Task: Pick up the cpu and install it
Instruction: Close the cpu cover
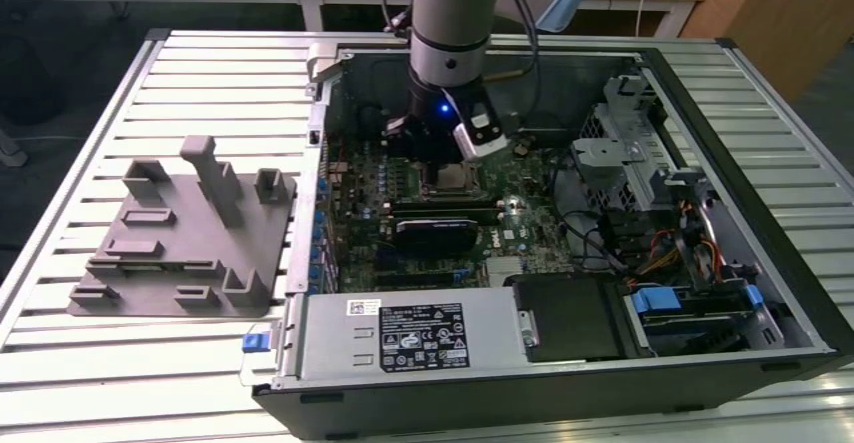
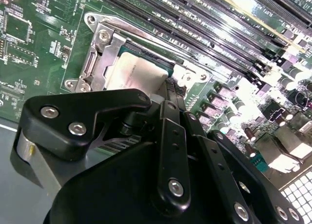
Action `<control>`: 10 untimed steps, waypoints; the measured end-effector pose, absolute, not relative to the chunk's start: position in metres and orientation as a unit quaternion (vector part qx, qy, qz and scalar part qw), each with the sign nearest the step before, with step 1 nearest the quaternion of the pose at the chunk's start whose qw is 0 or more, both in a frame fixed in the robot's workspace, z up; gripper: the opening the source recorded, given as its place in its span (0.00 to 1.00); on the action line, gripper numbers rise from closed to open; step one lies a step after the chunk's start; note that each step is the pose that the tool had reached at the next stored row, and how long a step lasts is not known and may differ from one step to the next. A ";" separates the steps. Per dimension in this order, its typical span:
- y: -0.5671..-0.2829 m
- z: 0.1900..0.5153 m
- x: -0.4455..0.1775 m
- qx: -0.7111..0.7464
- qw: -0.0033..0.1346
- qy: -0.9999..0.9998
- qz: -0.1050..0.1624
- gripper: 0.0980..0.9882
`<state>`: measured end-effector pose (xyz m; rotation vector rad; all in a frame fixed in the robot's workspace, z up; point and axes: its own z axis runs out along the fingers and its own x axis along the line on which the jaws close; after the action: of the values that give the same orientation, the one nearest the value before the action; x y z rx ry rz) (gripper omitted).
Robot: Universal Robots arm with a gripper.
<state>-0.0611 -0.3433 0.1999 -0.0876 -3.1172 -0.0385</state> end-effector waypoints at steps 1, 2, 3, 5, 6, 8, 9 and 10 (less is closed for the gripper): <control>-0.343 0.200 -0.062 -0.028 0.011 -0.999 -0.012 0.01; -0.343 0.199 -0.062 -0.028 0.011 -0.999 -0.012 0.01; -0.343 0.199 -0.063 -0.028 0.011 -0.999 -0.012 0.01; -0.343 0.198 -0.064 -0.028 0.012 -0.999 -0.012 0.01; -0.343 0.198 -0.064 -0.028 0.012 -0.999 -0.012 0.01; -0.343 0.197 -0.064 -0.028 0.012 -0.999 -0.012 0.01; -0.343 0.197 -0.064 -0.028 0.012 -0.999 -0.012 0.01; -0.343 0.197 -0.064 -0.028 0.012 -0.999 -0.012 0.01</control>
<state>-0.0642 -0.3434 0.1972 -0.0878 -3.1170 -0.0381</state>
